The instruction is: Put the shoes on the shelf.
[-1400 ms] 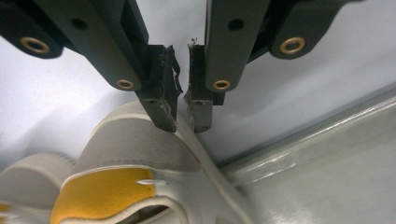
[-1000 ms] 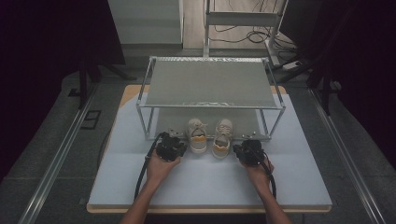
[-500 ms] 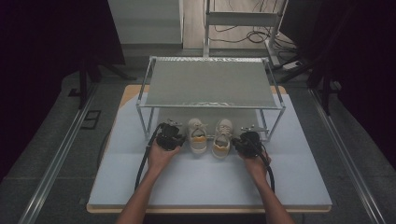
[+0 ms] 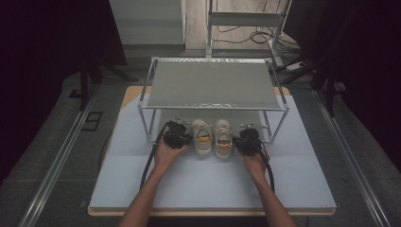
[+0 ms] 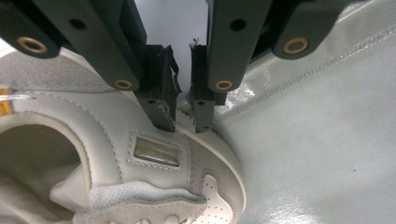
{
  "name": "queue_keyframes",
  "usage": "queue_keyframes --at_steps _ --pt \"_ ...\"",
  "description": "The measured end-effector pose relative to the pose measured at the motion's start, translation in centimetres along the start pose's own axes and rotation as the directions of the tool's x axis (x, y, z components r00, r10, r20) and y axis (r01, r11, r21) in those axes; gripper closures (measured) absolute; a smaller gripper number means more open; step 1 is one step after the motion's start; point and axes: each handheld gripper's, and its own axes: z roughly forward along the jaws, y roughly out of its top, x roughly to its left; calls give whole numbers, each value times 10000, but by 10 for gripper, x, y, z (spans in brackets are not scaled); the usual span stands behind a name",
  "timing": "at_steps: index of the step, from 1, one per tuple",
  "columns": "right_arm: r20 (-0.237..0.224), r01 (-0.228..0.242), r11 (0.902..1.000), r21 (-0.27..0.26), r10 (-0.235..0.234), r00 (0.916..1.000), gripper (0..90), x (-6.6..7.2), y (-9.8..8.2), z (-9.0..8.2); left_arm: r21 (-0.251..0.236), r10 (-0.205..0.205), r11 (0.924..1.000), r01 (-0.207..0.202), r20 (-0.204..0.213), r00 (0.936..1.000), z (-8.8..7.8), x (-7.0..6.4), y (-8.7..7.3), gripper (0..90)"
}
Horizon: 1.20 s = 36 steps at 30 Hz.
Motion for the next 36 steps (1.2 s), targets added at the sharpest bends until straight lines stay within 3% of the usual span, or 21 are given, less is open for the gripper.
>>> queue_keyframes --at_steps 5,16,21,23,25,28,29,32,33,36 --pt "112 88 9999 -127 -87 9999 893 7 5 6 -27 95 10000 -95 -20 10000 3 -3 2 812" --pt "177 -154 9995 -274 159 9997 896 6 5 10 -1 4 10000 -4 -201 9998 6 -7 6 837" --pt "-15 -304 9992 -268 303 9995 878 4 3 8 8 -73 10000 73 -16 10000 3 -2 3 783" --pt "-219 -239 9987 -441 229 9995 870 2 0 3 -202 -15 9998 18 124 9999 -4 -3 -2 778" --pt "-215 44 9981 -616 -57 9998 871 2 -4 -6 -372 -467 9982 474 204 9987 -13 -12 -9 789" --pt "-326 291 9960 -846 -320 9990 884 3 -10 -23 -644 -239 9976 255 243 9994 -28 -21 -19 807" --pt "-356 574 9939 -941 -610 9975 892 5 -16 -34 -691 -220 9973 239 280 9994 -31 -23 -21 821" --pt "-513 817 9923 -935 -868 9949 893 9 -23 -43 -841 27 9965 7 409 9992 -43 -34 -28 833" --pt "-743 1175 9894 -849 -1239 9895 894 14 -31 -48 -900 164 9959 -116 533 9984 -48 -41 -30 841" --pt "-935 1495 9861 -724 -1559 9833 894 20 -38 -50 -907 290 9956 -232 634 9976 -48 -47 -31 841"
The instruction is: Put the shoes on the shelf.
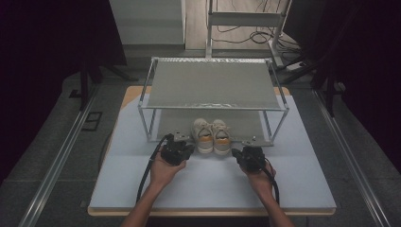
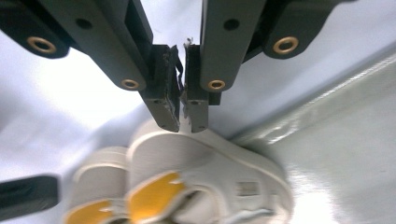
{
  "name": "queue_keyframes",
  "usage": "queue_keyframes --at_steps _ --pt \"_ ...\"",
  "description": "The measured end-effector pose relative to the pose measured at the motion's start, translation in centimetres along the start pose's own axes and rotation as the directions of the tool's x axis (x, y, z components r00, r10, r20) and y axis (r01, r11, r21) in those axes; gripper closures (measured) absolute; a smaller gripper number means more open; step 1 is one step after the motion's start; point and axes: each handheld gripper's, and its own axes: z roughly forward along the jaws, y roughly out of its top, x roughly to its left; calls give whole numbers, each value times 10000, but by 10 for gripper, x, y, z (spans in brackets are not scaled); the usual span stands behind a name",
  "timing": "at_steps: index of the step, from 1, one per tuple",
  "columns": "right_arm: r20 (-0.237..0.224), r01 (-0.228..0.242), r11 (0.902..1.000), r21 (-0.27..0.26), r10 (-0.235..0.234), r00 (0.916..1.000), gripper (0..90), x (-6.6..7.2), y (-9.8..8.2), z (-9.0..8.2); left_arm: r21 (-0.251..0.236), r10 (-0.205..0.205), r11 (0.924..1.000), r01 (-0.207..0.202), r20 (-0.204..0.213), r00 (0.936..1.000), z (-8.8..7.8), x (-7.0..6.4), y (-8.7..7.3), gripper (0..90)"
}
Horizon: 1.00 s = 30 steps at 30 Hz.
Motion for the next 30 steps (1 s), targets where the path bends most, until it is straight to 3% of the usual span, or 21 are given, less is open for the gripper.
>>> queue_keyframes --at_steps 5,23,30 --pt "-253 183 9998 62 -181 9995 894 7 0 11 150 103 9998 -105 151 9998 12 -9 4 834" --pt "-345 497 9988 -32 -498 9982 894 20 15 28 177 -80 9998 78 131 9999 20 -4 10 831" --pt "-226 342 9994 17 -341 9992 894 19 16 33 174 -90 9998 88 125 9999 23 -4 10 835"
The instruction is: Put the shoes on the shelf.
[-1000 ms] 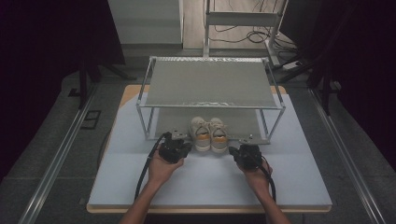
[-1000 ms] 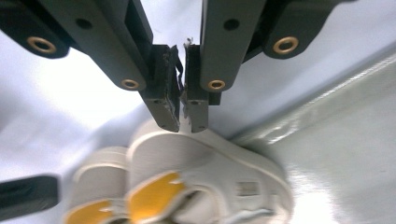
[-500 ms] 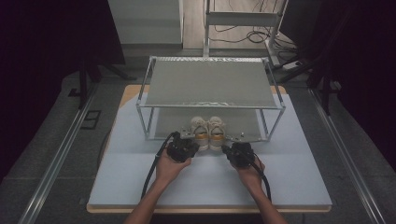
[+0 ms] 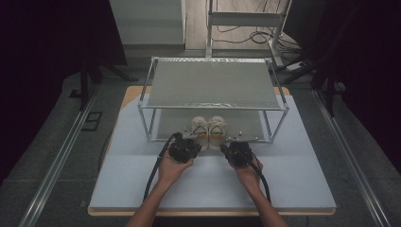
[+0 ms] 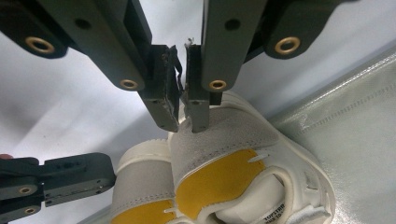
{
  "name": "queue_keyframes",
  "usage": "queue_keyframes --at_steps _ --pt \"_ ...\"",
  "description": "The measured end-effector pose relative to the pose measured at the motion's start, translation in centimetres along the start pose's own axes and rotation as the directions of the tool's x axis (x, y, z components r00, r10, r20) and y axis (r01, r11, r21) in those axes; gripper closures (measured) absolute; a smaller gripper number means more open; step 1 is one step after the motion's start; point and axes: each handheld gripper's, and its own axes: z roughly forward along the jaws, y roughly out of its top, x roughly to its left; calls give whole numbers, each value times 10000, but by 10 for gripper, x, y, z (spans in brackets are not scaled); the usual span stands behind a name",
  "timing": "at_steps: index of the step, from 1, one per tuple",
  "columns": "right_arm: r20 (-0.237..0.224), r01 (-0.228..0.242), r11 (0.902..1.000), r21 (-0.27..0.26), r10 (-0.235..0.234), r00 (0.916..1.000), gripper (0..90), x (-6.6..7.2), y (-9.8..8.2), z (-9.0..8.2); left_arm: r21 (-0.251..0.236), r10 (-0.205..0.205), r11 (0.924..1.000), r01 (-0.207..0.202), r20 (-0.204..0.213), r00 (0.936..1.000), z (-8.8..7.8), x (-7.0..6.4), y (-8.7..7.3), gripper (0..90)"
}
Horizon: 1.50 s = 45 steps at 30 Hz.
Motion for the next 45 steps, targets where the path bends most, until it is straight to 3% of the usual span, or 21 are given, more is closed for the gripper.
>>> queue_keyframes --at_steps 17,33,45 --pt "144 -96 10000 -22 97 9998 894 -2 10 8 167 -97 9998 101 -273 9996 6 11 15 838" --pt "198 -141 9998 146 138 9997 893 -5 9 11 214 -272 9994 273 -58 9996 12 13 13 830" --pt "240 -125 9997 193 120 9996 894 -6 10 13 272 -164 9995 168 -169 9997 20 20 20 836"
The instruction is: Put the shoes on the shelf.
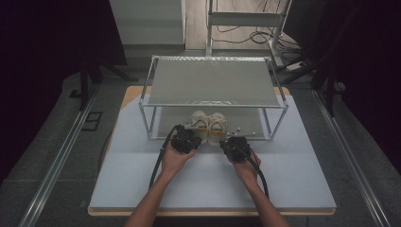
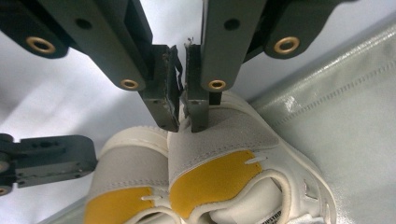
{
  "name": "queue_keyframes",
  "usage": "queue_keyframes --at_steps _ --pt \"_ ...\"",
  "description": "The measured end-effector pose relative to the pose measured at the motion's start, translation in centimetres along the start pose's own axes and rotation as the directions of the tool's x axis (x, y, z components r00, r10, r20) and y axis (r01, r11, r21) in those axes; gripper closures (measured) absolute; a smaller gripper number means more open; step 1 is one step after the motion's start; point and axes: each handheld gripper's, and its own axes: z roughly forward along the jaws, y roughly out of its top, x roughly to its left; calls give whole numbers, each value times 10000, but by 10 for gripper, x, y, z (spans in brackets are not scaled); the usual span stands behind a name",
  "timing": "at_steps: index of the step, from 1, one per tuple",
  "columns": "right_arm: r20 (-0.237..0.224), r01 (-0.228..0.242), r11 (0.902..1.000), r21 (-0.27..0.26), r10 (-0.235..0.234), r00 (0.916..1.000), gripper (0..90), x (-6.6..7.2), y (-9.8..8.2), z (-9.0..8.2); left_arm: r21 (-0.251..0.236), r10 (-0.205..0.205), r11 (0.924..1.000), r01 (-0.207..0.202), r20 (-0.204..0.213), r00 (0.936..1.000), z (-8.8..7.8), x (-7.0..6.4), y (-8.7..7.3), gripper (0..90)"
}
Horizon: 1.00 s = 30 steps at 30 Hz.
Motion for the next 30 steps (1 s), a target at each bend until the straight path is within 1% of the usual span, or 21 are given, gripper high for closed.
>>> queue_keyframes --at_steps 4,5,7,9,14,15,16,20,23,27,30 --pt "-32 -23 10000 3 23 10000 894 -1 0 0 103 -2 9999 3 -115 9999 5 3 6 834" --pt "-47 -17 10000 7 17 10000 894 -1 0 1 189 68 9998 -65 -127 9999 6 5 8 832" --pt "-66 -22 10000 13 22 10000 893 -1 0 1 108 -133 9999 134 -95 9999 10 7 10 833" --pt "-88 -67 10000 7 67 9999 894 -1 1 1 144 -276 9995 277 -59 9996 13 9 13 832" --pt "-22 -98 10000 -14 98 9999 894 -1 1 2 174 -261 9995 262 -42 9997 14 9 14 828" --pt "151 -59 10000 -50 60 9999 894 -2 2 3 195 -266 9995 266 -6 9996 14 9 14 827" --pt "174 -103 9999 -61 104 9998 894 -4 3 3 332 -235 9992 232 89 9997 16 7 14 824" --pt "311 -227 9997 -97 229 9993 893 -8 5 7 458 -131 9989 124 156 9998 21 4 14 824" --pt "523 -161 9998 -137 168 9985 892 -10 7 8 416 -200 9989 192 172 9997 22 3 14 824" --pt "651 -281 9994 -193 293 9974 890 -15 10 12 380 -316 9988 308 207 9993 22 3 14 823" --pt "777 -313 9992 -255 332 9964 888 -18 13 16 393 -286 9988 278 191 9994 23 3 15 822"
